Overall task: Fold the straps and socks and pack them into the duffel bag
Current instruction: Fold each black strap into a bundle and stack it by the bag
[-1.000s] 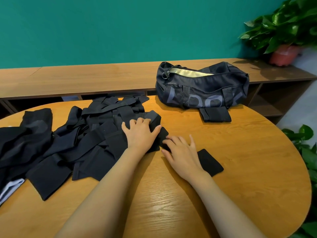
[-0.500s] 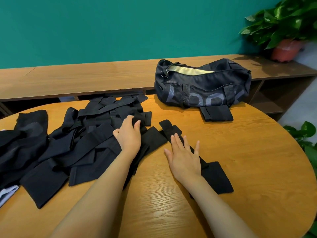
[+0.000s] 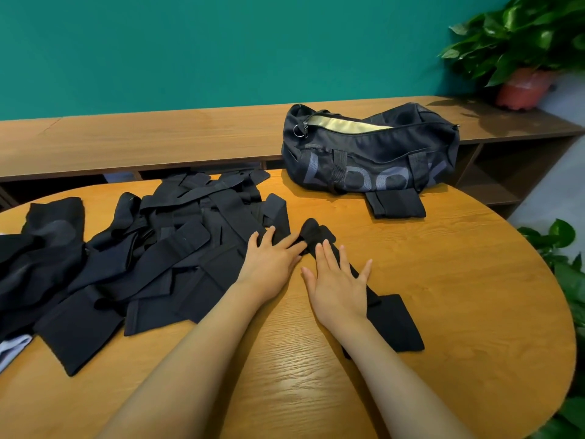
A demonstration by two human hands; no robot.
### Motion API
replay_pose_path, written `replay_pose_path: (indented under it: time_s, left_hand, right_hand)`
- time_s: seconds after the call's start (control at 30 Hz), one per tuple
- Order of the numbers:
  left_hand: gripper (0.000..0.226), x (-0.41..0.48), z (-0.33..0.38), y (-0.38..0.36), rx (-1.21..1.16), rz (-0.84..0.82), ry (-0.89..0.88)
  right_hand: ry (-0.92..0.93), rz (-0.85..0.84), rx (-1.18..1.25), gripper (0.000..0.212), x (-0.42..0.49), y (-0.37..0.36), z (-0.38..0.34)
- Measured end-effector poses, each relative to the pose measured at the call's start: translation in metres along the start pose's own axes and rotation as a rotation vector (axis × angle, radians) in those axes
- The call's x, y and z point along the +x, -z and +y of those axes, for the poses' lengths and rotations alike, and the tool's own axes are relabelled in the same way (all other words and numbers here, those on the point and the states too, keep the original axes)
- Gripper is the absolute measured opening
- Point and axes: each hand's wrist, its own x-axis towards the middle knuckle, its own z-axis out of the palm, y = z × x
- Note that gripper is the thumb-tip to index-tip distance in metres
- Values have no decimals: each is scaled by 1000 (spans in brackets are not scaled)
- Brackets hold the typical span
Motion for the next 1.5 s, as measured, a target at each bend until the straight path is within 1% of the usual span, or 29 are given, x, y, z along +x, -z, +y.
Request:
replay_pose_path:
  time_s: [0.17, 0.33, 0.47, 0.5, 0.53, 0.63, 0.7, 0.77, 0.83, 0.9, 1.0, 1.1, 1.17, 1.2, 1.27, 1.33, 1.37, 1.43, 1.5]
  left_hand:
    - [44, 0, 9, 1, 36, 29, 140]
    - [46, -2, 14, -1, 38, 43, 182]
    - [44, -3, 8, -4, 23, 75, 166]
    - [45, -4, 8, -4, 23, 81, 169]
    - [45, -3, 9, -4, 29, 85, 177]
    - [51, -2, 12, -5, 81, 89, 244]
    - [57, -1, 14, -5, 140, 87, 288]
    - [59, -1, 15, -5, 194, 96, 288]
    - [57, -2, 16, -3, 203, 124, 254]
    - [52, -4, 15, 1, 148, 173, 203]
    - [43, -9, 13, 13, 55, 282, 113]
    - [33, -21, 20, 22, -36, 386, 62]
    - [27, -37, 36, 25, -188, 419, 13]
    - [25, -47, 46, 26, -269, 403, -21]
    - [28, -69, 69, 23, -384, 287, -85]
    - [40, -88, 87, 16, -418, 147, -115]
    - [47, -96, 94, 12, -417, 104, -109]
    - [52, -108, 101, 6, -414, 85, -77]
    - [48, -117, 103, 3, -413, 122, -42]
  right_hand:
    - [-81, 21, -18, 65, -2, -1, -1]
    - [-125, 32, -31, 62, -7, 1, -1]
    - [-133, 107, 20, 49, -2, 15, 13]
    - [-141, 104, 31, 48, 3, 19, 15]
    - [-152, 74, 39, 51, 8, 23, 17]
    - [-188, -101, 100, 72, 24, 20, 15]
    - [-206, -125, 227, 76, 31, 18, 14]
    - [-196, -43, 404, 70, 32, 24, 15]
    - [-114, 64, 474, 59, 24, 36, 22]
    - [-47, 140, 455, 43, 8, 45, 35]
    - [0, 210, 344, 21, -21, 48, 62]
    - [51, 279, 258, 17, -45, 38, 87]
    - [72, 317, 248, 20, -61, 31, 98]
    - [82, 324, 253, 22, -67, 28, 102]
    - [111, 310, 261, 26, -79, 22, 107]
    - [149, 295, 263, 28, -88, 17, 109]
    - [164, 294, 264, 28, -92, 16, 109]
    - [183, 298, 276, 28, -98, 14, 108]
    - [208, 305, 291, 28, -103, 12, 108]
